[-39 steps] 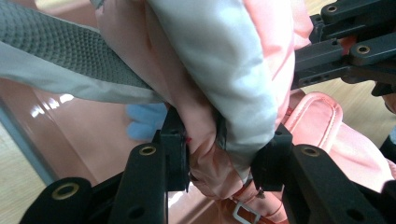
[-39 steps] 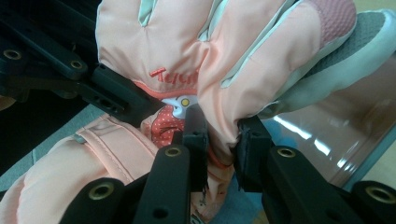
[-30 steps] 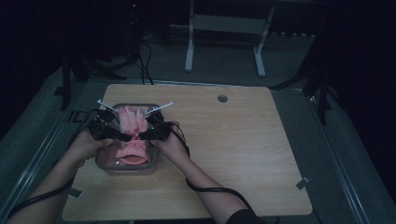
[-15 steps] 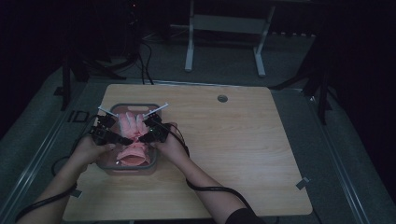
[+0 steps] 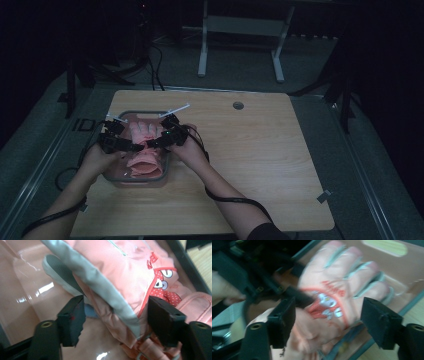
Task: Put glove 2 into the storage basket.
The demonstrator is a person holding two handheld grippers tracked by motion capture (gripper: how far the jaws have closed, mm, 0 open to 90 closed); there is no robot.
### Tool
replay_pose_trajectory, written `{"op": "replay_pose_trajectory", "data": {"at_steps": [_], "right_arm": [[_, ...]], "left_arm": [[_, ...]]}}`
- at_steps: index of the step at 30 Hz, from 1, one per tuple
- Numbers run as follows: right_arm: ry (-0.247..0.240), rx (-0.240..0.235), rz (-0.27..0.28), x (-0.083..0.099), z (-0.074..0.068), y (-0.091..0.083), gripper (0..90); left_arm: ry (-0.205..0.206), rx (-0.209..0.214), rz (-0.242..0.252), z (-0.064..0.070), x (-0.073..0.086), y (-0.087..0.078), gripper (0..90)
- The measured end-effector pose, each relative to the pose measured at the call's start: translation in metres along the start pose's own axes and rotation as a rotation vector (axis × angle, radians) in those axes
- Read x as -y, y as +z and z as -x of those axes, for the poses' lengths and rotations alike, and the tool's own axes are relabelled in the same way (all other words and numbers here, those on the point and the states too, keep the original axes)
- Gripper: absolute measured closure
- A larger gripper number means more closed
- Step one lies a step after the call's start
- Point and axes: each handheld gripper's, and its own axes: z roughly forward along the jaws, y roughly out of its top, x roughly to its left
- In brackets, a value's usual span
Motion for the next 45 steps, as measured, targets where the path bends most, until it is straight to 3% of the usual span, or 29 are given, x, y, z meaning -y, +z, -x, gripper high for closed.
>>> {"op": "replay_pose_trajectory", "data": {"at_steps": [6, 7, 8, 9, 12, 14, 15, 17, 18, 24, 25, 29, 32, 33, 37, 41, 44, 45], "right_arm": [[-0.045, -0.016, 0.033, 0.002, 0.0, -0.012, 22.3], [-0.045, -0.016, 0.033, 0.002, 0.0, -0.012, 22.3], [-0.05, -0.021, 0.037, 0.002, 0.0, -0.014, 20.9], [-0.069, -0.017, 0.039, 0.002, 0.0, -0.018, 20.4], [-0.078, -0.023, 0.048, 0.003, 0.001, -0.024, 20.3], [-0.082, -0.025, 0.051, 0.004, 0.002, -0.026, 20.3], [-0.092, -0.034, 0.052, 0.007, 0.003, -0.031, 19.5], [-0.099, -0.038, 0.045, 0.01, 0.004, -0.035, 19.2], [-0.101, -0.038, 0.045, 0.012, 0.004, -0.037, 19.1], [-0.113, -0.037, 0.047, 0.024, 0.009, -0.05, 18.3], [-0.113, -0.037, 0.047, 0.024, 0.009, -0.05, 18.3], [-0.117, -0.027, 0.057, 0.036, 0.016, -0.064, 18.1], [-0.114, -0.024, 0.064, 0.041, 0.02, -0.07, 18.1], [-0.109, -0.017, 0.068, 0.047, 0.024, -0.075, 18.0], [-0.108, -0.023, 0.074, 0.059, 0.032, -0.082, 18.1], [-0.123, -0.031, 0.082, 0.073, 0.04, -0.088, 18.1], [-0.133, -0.031, 0.081, 0.084, 0.044, -0.092, 18.0], [-0.132, -0.028, 0.077, 0.087, 0.046, -0.094, 18.0]], "left_arm": [[0.0, -0.046, 0.092, 0.006, -0.001, -0.008, 9.7], [0.0, -0.046, 0.092, 0.006, -0.001, -0.008, 3.9], [0.008, -0.02, 0.131, 0.008, -0.002, -0.015, 3.9], [0.019, -0.021, 0.148, 0.01, -0.002, -0.019, 0.3], [0.081, -0.066, 0.199, 0.023, -0.003, -0.03, 0.4], [0.081, -0.066, 0.199, 0.023, -0.003, -0.03, 0.4], [0.116, -0.025, 0.255, 0.038, -0.003, -0.04, 0.4], [0.131, -0.015, 0.267, 0.044, -0.002, -0.041, 0.4], [0.16, -0.016, 0.271, 0.055, -0.002, -0.043, 0.4], [0.208, 0.053, 0.285, 0.086, -0.001, -0.04, 0.5], [0.208, 0.053, 0.285, 0.086, -0.001, -0.04, 0.4], [0.272, 0.106, 0.284, 0.115, 0.0, -0.034, 0.4], [0.281, 0.115, 0.283, 0.121, 0.0, -0.032, 0.5], [0.297, 0.135, 0.287, 0.131, 0.001, -0.029, 0.4], [0.364, 0.161, 0.263, 0.156, 0.003, -0.019, 0.5], [0.405, 0.202, 0.247, 0.175, 0.005, -0.008, 0.5], [0.427, 0.212, 0.237, 0.183, 0.006, -0.003, 0.4], [0.456, 0.205, 0.225, 0.191, 0.007, 0.002, 0.4]]}}
